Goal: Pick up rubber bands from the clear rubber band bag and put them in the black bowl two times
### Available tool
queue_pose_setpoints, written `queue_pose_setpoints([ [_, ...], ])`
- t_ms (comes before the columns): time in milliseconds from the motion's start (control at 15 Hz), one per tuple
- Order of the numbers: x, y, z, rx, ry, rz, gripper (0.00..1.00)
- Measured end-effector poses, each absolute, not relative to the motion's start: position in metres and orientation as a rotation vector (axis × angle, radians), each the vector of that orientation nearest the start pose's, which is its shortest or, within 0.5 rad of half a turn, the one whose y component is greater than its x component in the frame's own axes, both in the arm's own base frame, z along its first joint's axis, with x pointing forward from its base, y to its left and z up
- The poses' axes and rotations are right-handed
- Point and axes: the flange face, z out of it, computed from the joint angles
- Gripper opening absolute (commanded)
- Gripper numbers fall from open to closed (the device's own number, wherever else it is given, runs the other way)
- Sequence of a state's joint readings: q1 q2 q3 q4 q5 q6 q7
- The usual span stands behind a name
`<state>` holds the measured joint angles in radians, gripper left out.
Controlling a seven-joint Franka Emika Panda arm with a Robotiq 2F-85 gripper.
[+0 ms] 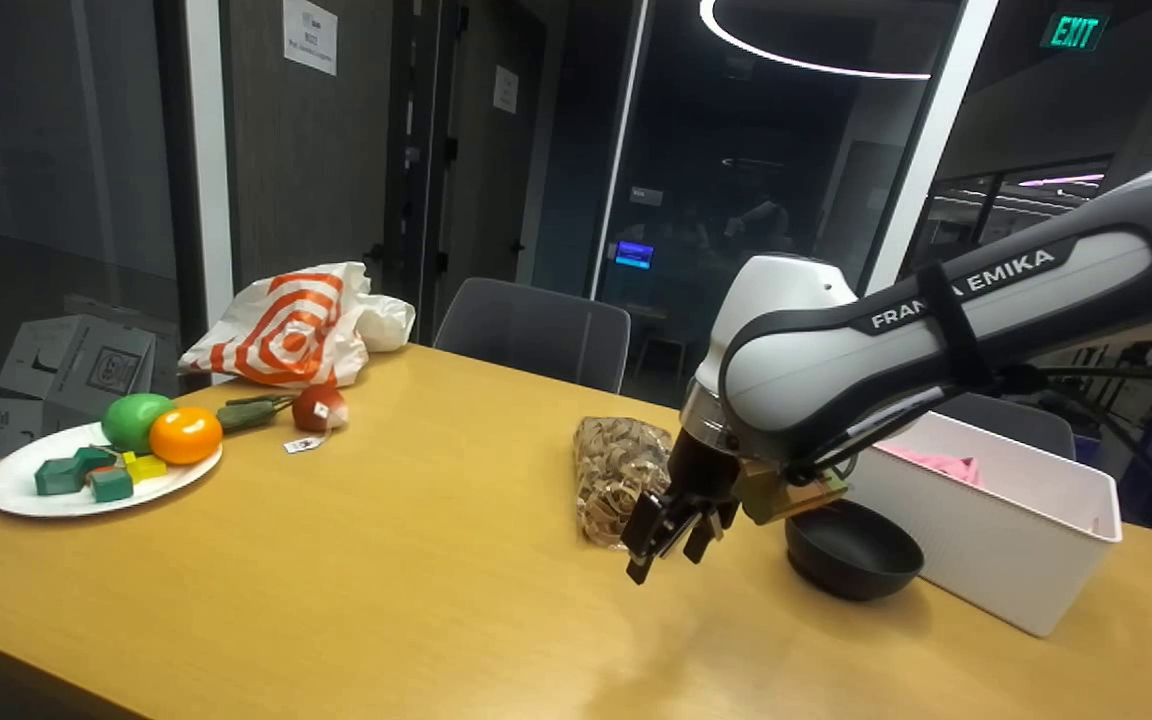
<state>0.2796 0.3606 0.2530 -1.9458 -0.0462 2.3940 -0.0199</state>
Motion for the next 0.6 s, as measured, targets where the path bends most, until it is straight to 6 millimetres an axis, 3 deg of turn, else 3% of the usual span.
queue_pose_setpoints([
  [333,0.548,0.320,0.309,-2.874,-0.821,-0.242,1.00],
  [600,0.565,0.315,0.307,-2.852,-0.778,-0.349,1.00],
])
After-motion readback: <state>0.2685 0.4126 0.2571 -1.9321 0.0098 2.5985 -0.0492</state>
